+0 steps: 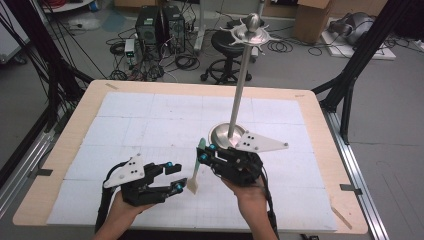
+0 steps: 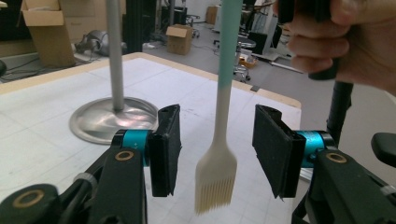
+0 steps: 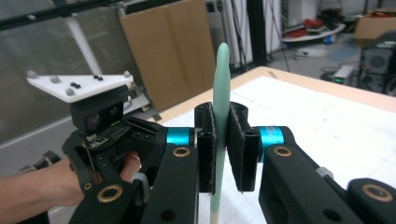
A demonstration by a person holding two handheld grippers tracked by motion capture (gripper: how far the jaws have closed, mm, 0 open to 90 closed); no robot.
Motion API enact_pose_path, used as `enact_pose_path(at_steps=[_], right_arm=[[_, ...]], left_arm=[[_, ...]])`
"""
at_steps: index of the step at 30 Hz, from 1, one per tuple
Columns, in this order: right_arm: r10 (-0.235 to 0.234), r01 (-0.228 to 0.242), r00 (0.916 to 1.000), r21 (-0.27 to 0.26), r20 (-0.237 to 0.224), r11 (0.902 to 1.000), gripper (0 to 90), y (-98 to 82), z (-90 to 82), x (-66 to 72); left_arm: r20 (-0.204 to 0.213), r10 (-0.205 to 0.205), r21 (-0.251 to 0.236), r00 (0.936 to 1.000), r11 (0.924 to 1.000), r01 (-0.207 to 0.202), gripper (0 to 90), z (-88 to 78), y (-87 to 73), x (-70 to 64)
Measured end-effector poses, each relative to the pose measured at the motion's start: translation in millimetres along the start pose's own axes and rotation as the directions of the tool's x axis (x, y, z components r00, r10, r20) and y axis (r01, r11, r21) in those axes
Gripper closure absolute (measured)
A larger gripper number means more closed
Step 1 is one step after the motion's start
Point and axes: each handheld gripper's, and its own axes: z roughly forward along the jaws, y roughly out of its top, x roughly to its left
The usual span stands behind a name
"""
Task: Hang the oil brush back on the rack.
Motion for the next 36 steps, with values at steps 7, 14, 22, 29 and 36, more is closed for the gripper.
enact_pose_path(at_steps=[7, 14, 22, 29, 36], right_arm=[[-0.004, 0.003, 0.9992, -0.025, -0.04, 0.9997, 82.5, 26.2, -2.9, -25.5], [-0.048, 0.048, 0.9987, -0.025, -0.013, 0.9985, 82.5, 62.3, 2.4, -35.9], [-0.072, 0.072, 0.9971, -0.017, 0.023, 0.9972, 82.5, 94.8, 8.8, -47.3], [-0.052, 0.054, 0.997, -0.041, 0.058, 0.9977, 82.5, 116.8, 6.5, -58.9], [-0.032, 0.038, 0.9955, -0.066, 0.089, 0.9971, 82.5, 134.2, 4.2, -69.4]], left_arm=[[-0.051, -0.016, -0.011, 0.9986, 0.9998, 0.015, 32.9, -21.1, -10.2, 17.2], [-0.111, -0.008, 0.002, 0.9938, 1.0, 0.008, 23.1, -37.7, -19.6, 30.3], [-0.114, 0.011, 0.019, 0.9935, 0.9998, -0.009, 23.5, -45.8, -24.7, 34.9], [-0.109, 0.014, 0.009, 0.994, 0.9999, -0.013, 24.6, -47.6, -25.0, 34.9], [-0.105, 0.01, 0.007, 0.9944, 0.9999, -0.009, 24.7, -48.5, -25.5, 34.6]])
